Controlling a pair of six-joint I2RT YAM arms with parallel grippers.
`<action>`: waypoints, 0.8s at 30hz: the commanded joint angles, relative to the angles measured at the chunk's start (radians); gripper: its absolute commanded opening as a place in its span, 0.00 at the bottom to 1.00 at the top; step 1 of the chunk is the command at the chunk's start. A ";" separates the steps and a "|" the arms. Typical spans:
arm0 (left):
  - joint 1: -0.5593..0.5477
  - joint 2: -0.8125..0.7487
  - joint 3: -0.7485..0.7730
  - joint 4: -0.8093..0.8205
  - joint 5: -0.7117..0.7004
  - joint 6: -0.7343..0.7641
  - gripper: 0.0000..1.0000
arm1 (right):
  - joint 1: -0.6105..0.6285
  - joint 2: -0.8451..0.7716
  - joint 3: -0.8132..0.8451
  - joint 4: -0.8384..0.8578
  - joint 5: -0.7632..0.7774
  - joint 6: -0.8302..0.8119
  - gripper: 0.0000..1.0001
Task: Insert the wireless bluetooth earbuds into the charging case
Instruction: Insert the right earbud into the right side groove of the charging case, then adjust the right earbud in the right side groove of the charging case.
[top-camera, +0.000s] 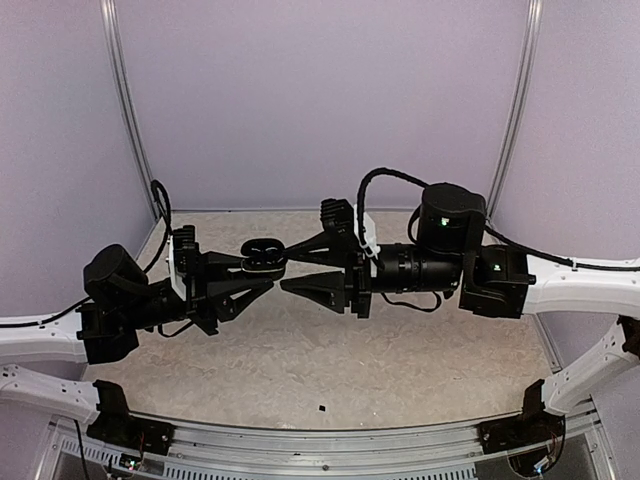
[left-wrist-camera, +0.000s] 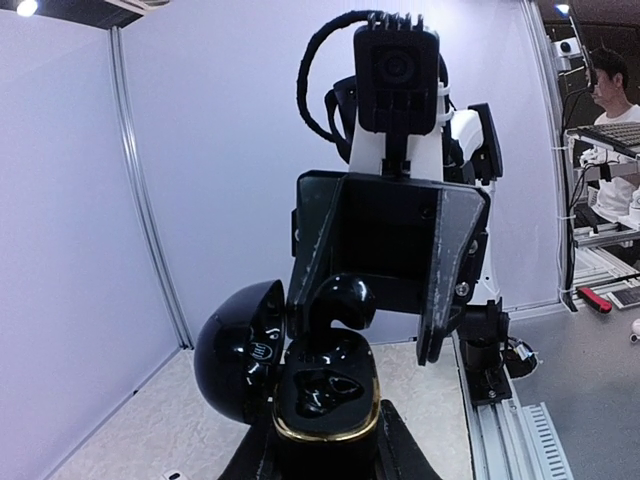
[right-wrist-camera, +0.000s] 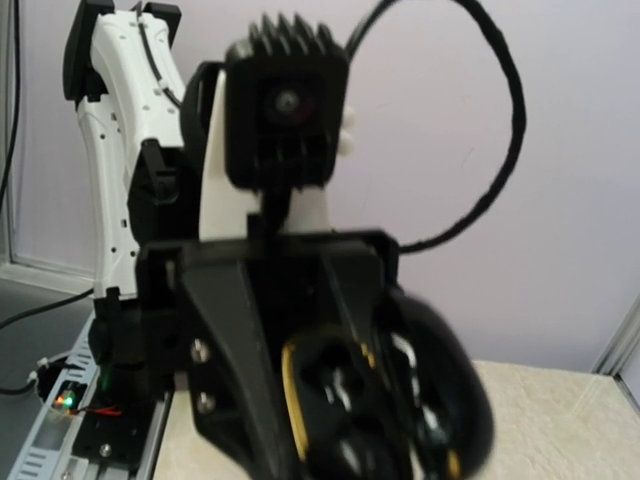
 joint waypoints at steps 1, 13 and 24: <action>0.010 -0.008 -0.002 0.072 0.036 -0.011 0.04 | -0.004 -0.049 -0.023 -0.035 0.019 0.011 0.44; 0.014 0.013 0.004 0.070 0.051 -0.014 0.04 | -0.004 -0.089 -0.005 -0.046 0.074 0.002 0.42; 0.014 0.026 0.015 0.064 0.056 -0.009 0.04 | -0.003 -0.039 0.039 -0.042 0.110 0.014 0.48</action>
